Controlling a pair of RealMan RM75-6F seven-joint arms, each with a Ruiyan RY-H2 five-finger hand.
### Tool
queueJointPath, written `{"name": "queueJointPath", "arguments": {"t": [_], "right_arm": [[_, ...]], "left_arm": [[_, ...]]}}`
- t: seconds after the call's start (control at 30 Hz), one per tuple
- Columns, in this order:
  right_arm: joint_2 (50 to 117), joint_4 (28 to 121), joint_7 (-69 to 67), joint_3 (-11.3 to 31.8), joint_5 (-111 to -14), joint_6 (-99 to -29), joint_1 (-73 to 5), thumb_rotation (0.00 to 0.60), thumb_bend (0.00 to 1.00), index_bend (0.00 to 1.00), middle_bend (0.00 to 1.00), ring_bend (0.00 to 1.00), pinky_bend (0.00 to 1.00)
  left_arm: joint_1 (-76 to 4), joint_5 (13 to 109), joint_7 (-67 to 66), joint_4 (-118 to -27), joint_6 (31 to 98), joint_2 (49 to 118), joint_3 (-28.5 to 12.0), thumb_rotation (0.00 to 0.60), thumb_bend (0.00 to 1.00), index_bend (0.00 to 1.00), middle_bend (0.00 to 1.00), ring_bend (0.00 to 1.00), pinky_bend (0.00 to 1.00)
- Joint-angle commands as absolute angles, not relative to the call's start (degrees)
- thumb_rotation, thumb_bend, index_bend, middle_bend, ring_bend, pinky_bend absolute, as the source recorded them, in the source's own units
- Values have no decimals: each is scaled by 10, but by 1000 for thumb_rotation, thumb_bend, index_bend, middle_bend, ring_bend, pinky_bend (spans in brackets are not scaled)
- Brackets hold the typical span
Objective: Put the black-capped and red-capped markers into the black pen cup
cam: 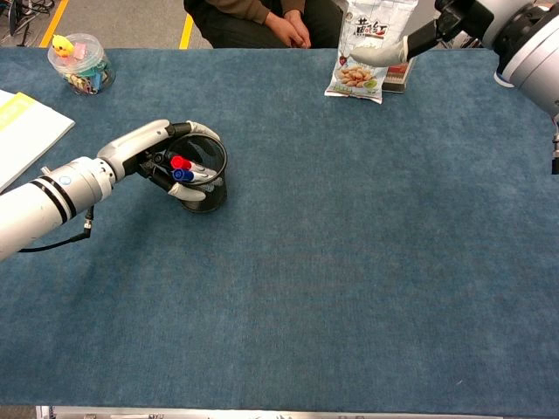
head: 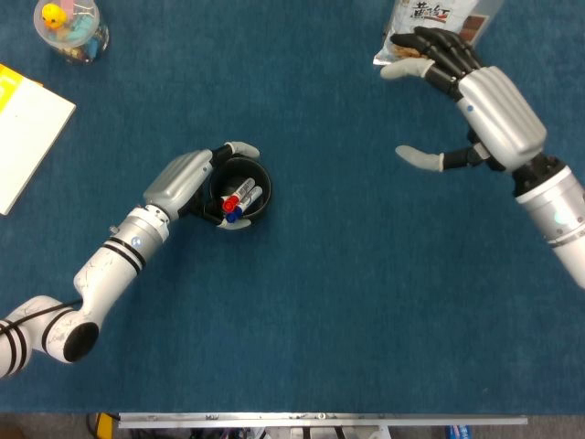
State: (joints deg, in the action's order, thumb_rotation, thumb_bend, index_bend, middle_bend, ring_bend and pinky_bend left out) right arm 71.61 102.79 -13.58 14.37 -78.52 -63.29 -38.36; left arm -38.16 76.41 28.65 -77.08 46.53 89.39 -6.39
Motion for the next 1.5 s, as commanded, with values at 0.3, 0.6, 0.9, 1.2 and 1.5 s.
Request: {"name": "queueJointPath", "arguments": {"t": [0.3, 0.6, 0.9, 1.2, 1.5], "right_arm": [[706, 1031, -138, 141, -800, -647, -373, 600, 158, 281, 129, 0, 0], [655, 1042, -140, 133, -799, -663, -342, 600, 160, 281, 129, 0, 0], [595, 1049, -87, 93, -775, -684, -281, 600, 200, 281, 183, 17, 0], [586, 1037, 10, 50, -766, -763, -200, 600, 292, 345, 227, 63, 0], [607, 1007, 27, 12, -804, -853, -118, 600, 292, 364, 238, 64, 0]], "left_arm": [[-384, 757, 256, -827, 452, 841, -62, 600, 86, 0, 0, 26, 183], [-381, 779, 223, -918, 443, 723, -44, 600, 86, 0, 0, 24, 173], [-334, 770, 204, -952, 510, 628, -38, 600, 87, 0, 5, 45, 173], [-248, 767, 102, -883, 687, 673, -41, 600, 88, 48, 106, 132, 173], [-184, 775, -8, -874, 778, 688, -21, 600, 88, 51, 124, 137, 173]]}}
